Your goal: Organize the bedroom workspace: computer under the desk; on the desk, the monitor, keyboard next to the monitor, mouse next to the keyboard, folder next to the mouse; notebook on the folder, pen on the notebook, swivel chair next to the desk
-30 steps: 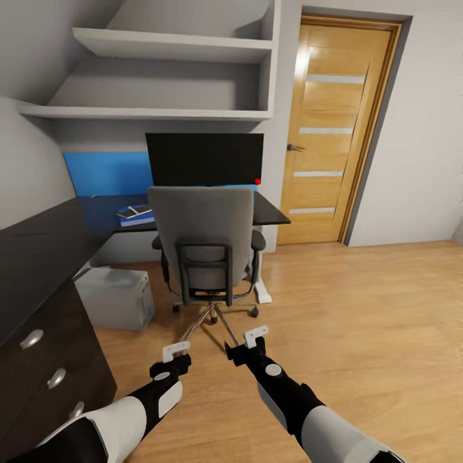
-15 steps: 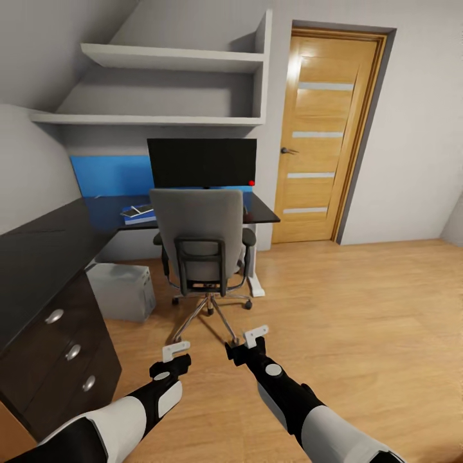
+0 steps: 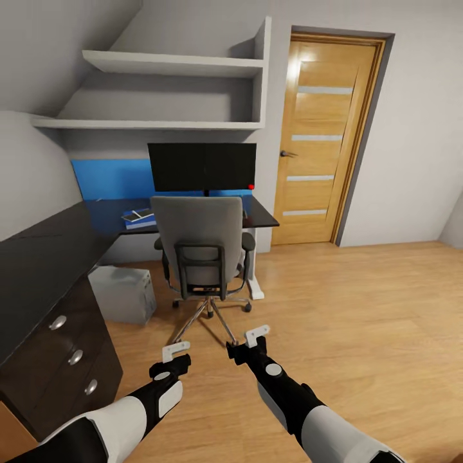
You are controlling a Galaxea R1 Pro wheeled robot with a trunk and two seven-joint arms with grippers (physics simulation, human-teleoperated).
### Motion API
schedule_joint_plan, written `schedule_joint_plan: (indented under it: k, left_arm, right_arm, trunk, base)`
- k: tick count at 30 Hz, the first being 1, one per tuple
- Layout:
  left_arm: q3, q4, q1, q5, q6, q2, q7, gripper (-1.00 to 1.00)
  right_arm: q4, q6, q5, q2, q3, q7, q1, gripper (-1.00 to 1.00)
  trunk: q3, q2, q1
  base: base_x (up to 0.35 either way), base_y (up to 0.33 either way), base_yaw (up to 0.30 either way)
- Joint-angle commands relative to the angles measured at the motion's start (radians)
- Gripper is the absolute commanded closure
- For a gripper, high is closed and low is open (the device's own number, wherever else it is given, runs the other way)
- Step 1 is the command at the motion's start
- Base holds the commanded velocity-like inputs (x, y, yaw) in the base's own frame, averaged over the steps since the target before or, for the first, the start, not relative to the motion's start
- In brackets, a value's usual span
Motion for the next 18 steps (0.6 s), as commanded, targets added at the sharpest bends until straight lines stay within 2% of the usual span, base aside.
schedule_joint_plan:
  k: [1,5,9,15,16,18]
  left_arm:
    - [-0.008,-0.001,0.0,0.009,-0.003,0.0,0.004,-1.0]
    - [-0.007,-0.001,0.0,0.009,-0.001,0.001,0.005,-1.0]
    - [-0.007,-0.001,0.0,0.009,0.001,0.001,0.005,-1.0]
    - [-0.011,-0.001,0.0,0.011,0.023,0.001,0.003,-1.0]
    - [-0.011,-0.001,0.0,0.011,0.085,0.001,0.003,-1.0]
    - [-0.012,-0.001,0.0,0.011,0.118,0.001,0.002,-1.0]
  right_arm:
    - [0.002,-0.006,-0.011,0.0,0.007,-0.005,-0.001,-1.0]
    - [0.004,-0.027,-0.009,0.0,0.006,-0.007,-0.001,-1.0]
    - [0.004,-0.035,-0.009,0.0,0.006,-0.035,-0.001,-1.0]
    - [0.005,-0.035,-0.009,0.0,0.006,-0.042,-0.001,-1.0]
    - [0.005,-0.035,-0.009,0.0,0.005,-0.043,-0.001,-1.0]
    - [0.005,-0.035,-0.009,0.0,0.005,-0.044,-0.001,-1.0]
  trunk:
    - [0.002,0.007,-0.004]
    - [0.015,0.035,-0.019]
    - [0.027,0.063,-0.035]
    - [0.046,0.105,-0.058]
    - [0.049,0.112,-0.062]
    - [0.056,0.126,-0.069]
  base:
    - [-0.002,0.0,0.0]
    - [-0.076,0.0,0.0]
    - [-0.316,0.0,0.0]
    - [-0.334,0.0,0.0]
    - [-0.335,0.0,0.0]
    - [-0.326,0.0,0.0]
